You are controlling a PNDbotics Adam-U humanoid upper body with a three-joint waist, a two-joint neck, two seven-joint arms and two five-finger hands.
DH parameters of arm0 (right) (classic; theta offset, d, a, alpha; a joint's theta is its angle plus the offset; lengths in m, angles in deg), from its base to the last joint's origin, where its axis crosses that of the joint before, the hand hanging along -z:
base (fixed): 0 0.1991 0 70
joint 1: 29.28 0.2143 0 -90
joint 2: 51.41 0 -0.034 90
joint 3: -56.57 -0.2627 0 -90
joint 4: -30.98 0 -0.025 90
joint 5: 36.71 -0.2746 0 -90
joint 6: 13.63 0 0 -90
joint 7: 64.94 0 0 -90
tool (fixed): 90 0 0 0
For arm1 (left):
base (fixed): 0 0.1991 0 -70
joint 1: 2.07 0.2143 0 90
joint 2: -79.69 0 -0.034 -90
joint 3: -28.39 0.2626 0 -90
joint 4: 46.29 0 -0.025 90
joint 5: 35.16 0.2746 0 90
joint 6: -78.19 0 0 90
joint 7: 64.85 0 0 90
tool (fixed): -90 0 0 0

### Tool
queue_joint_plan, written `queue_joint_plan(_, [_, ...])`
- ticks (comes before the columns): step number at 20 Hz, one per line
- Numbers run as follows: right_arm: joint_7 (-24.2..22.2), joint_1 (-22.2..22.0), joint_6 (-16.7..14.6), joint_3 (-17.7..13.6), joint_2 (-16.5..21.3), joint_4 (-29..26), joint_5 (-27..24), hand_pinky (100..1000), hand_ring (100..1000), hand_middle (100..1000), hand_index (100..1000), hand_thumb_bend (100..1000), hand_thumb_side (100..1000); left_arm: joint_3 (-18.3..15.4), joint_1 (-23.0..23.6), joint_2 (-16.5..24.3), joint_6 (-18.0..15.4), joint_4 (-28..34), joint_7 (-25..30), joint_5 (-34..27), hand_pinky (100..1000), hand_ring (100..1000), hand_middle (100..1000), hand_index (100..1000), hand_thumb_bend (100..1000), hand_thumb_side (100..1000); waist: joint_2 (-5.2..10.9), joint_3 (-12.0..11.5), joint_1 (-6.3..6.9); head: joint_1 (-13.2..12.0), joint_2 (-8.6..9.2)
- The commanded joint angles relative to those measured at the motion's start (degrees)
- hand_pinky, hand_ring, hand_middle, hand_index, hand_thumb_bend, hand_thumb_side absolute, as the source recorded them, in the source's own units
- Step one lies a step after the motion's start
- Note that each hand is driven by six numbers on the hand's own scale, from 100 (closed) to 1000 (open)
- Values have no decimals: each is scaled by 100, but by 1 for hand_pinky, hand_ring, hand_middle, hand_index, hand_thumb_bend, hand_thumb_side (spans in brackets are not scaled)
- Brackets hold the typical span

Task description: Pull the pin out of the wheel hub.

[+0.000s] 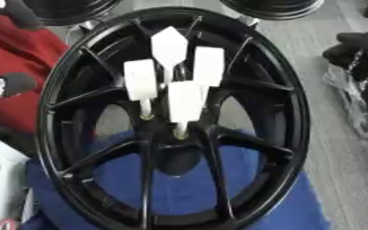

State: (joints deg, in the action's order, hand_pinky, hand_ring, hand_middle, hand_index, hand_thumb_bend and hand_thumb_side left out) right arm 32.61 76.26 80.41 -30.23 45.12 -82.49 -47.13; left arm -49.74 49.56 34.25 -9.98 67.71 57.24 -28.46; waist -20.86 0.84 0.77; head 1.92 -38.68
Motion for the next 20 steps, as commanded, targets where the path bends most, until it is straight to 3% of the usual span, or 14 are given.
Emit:
queue_joint_plan(1, [-36, 31, -2, -3, 173, -112, 30, 868, 760, 621, 758, 100, 804, 230, -301, 249, 283, 59, 299, -15, 804, 714, 668, 788, 460, 586, 161, -3, 27, 14, 60])
queue_joint_plan(9, [-56, -1, 38, 20, 205, -112, 51, 868, 760, 621, 758, 100, 811, 978, -1183, -68, 1243, 53, 912, -223, 801, 718, 673, 787, 476, 584, 166, -31, 94, 41, 60])
queue_joint_plan(14, [-64, -12, 68, 31, 197, -112, 60, 868, 761, 621, 759, 100, 817, 1426, -1742, -459, 1931, -104, 961, -258, 801, 726, 682, 795, 503, 588, 158, -50, 111, 43, 41])
queue_joint_plan(20, [-72, -15, 98, 36, 176, -112, 65, 868, 761, 621, 759, 100, 818, 1777, -2204, -881, 2435, -350, 872, -269, 811, 762, 734, 830, 556, 580, 157, -61, 112, 10, 24])
